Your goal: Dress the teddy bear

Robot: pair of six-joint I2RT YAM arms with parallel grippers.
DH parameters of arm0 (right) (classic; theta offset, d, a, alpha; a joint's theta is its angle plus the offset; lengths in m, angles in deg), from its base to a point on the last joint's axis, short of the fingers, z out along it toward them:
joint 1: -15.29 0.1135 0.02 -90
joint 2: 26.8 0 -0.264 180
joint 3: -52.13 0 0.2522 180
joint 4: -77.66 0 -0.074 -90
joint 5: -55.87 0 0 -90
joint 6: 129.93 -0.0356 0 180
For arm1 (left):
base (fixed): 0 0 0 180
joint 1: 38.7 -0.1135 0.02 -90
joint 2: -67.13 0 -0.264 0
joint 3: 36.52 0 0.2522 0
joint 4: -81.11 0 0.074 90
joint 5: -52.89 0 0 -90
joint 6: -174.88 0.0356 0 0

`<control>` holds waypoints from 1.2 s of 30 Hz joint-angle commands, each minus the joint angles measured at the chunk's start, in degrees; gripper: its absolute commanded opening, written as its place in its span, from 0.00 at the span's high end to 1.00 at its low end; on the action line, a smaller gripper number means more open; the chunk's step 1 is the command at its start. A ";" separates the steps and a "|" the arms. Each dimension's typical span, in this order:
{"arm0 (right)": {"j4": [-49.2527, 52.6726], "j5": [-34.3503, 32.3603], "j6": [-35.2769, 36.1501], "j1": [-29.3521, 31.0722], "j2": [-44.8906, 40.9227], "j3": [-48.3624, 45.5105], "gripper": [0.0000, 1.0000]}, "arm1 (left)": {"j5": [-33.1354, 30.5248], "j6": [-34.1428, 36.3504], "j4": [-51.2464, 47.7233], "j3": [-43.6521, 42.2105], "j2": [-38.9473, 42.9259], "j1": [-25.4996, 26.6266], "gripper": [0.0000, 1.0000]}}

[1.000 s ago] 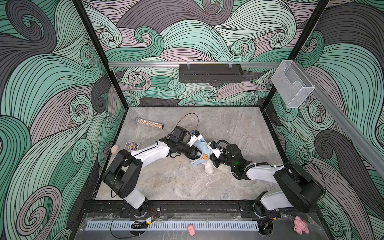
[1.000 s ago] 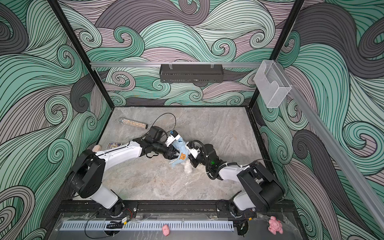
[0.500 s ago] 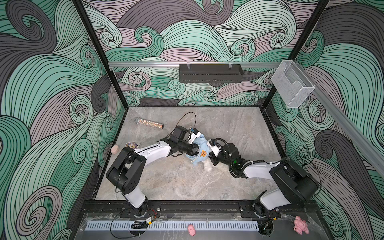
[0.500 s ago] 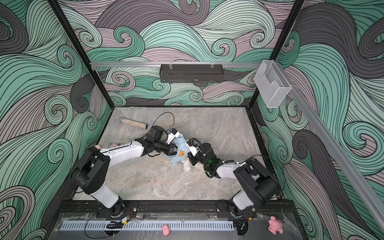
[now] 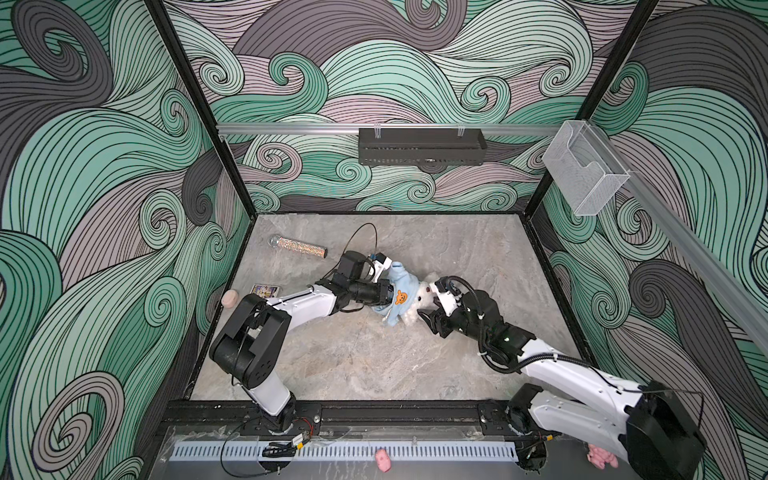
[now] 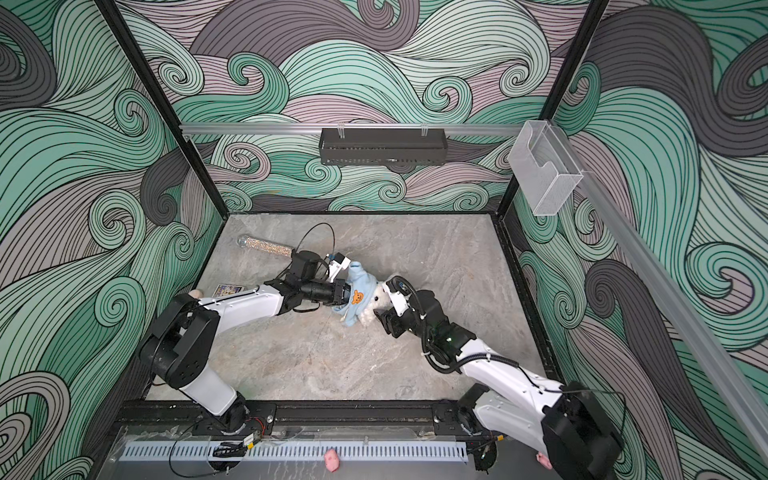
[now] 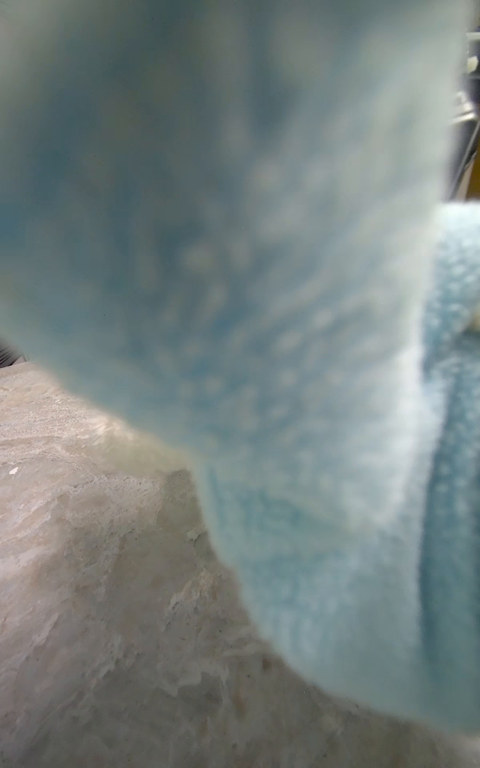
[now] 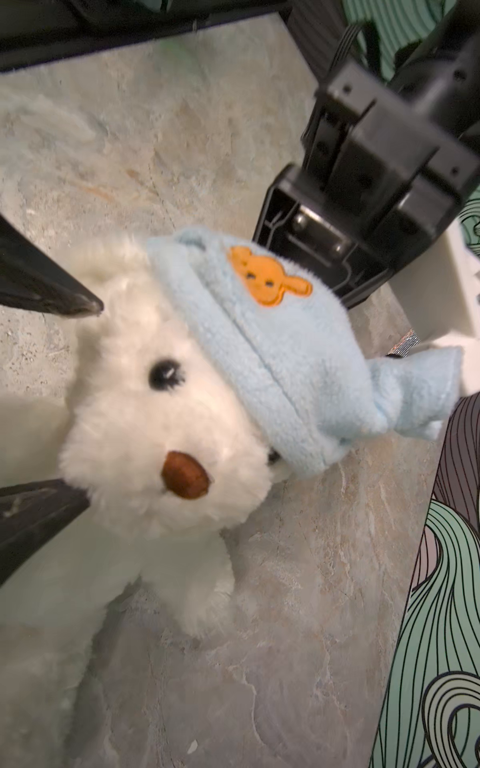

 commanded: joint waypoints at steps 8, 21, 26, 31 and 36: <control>-9.64 4.49 -22.43 4.60 5.75 2.27 0.69 | -1.06 -5.95 2.17 -0.59 0.43 0.52 1.00; -19.46 6.59 -28.66 4.54 12.63 3.08 0.77 | -1.20 -4.05 0.60 -0.34 0.32 1.11 1.00; -17.93 3.66 -29.05 4.51 13.07 3.78 0.88 | -1.35 -3.24 0.40 -0.34 0.42 1.30 1.00; -10.74 -3.14 -30.77 3.35 9.63 2.35 1.00 | -4.38 -1.42 -2.80 -0.49 1.88 1.07 1.00; -2.92 -5.00 -31.80 1.72 3.37 -1.41 1.00 | -6.93 -3.92 -0.88 -2.73 2.86 -0.69 1.00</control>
